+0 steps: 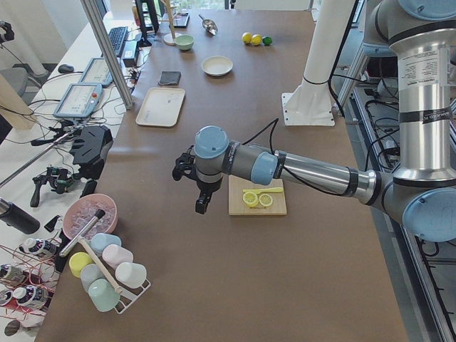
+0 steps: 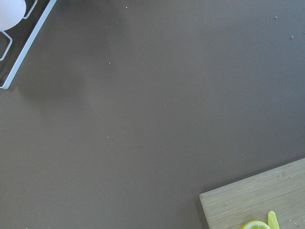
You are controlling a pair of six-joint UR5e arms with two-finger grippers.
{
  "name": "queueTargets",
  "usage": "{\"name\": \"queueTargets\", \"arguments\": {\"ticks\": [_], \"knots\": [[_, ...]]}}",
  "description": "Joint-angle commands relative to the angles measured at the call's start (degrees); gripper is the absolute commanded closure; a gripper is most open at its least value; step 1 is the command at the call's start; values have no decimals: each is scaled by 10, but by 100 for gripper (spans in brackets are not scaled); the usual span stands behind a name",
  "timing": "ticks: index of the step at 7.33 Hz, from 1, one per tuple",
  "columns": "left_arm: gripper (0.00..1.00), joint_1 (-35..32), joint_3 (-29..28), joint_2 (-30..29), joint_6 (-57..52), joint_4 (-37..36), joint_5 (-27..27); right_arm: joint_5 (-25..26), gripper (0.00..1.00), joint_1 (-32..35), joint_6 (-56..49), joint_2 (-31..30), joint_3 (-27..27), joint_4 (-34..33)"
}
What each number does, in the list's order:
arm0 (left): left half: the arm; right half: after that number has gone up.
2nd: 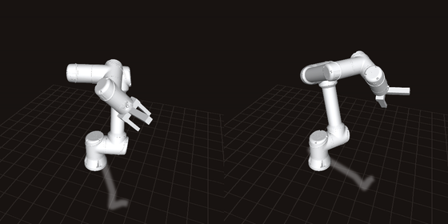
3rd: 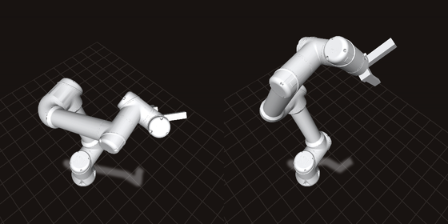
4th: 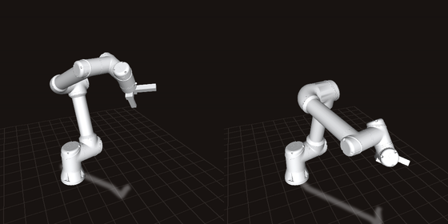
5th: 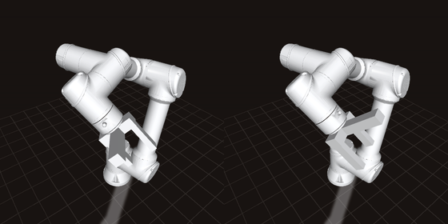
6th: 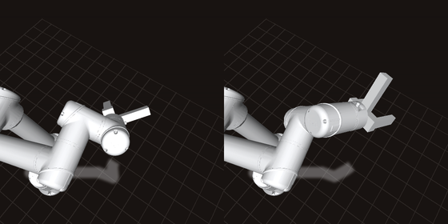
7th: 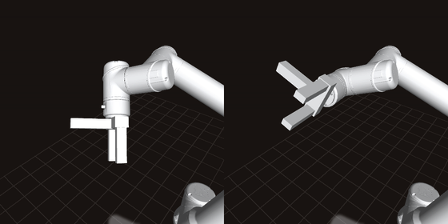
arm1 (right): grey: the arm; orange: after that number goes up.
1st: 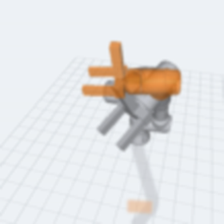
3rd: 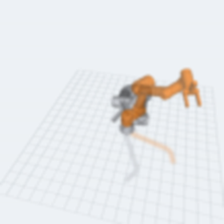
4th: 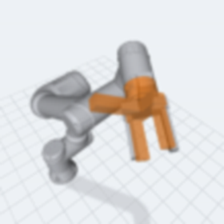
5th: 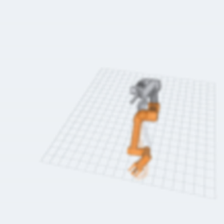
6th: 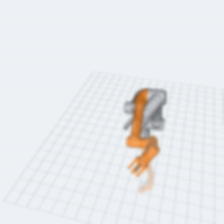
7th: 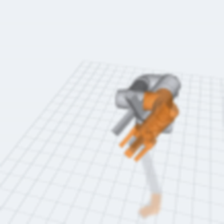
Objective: Place red cherry on plate
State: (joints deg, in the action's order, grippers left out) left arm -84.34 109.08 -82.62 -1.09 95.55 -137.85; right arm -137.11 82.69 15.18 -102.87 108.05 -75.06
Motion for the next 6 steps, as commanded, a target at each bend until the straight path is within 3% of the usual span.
{"name": "queueTargets", "arguments": {"ticks": [1,4,6], "knots": [[2,1,-6,-3,17,17,3,48,3,-91,85,62,-20,8],[2,2,-8,-9,50,46,33,60,5,-176,131,141,-63,21],[2,5,-11,-12,51,46,34,93,5,-227,187,215,-136,30]]}}
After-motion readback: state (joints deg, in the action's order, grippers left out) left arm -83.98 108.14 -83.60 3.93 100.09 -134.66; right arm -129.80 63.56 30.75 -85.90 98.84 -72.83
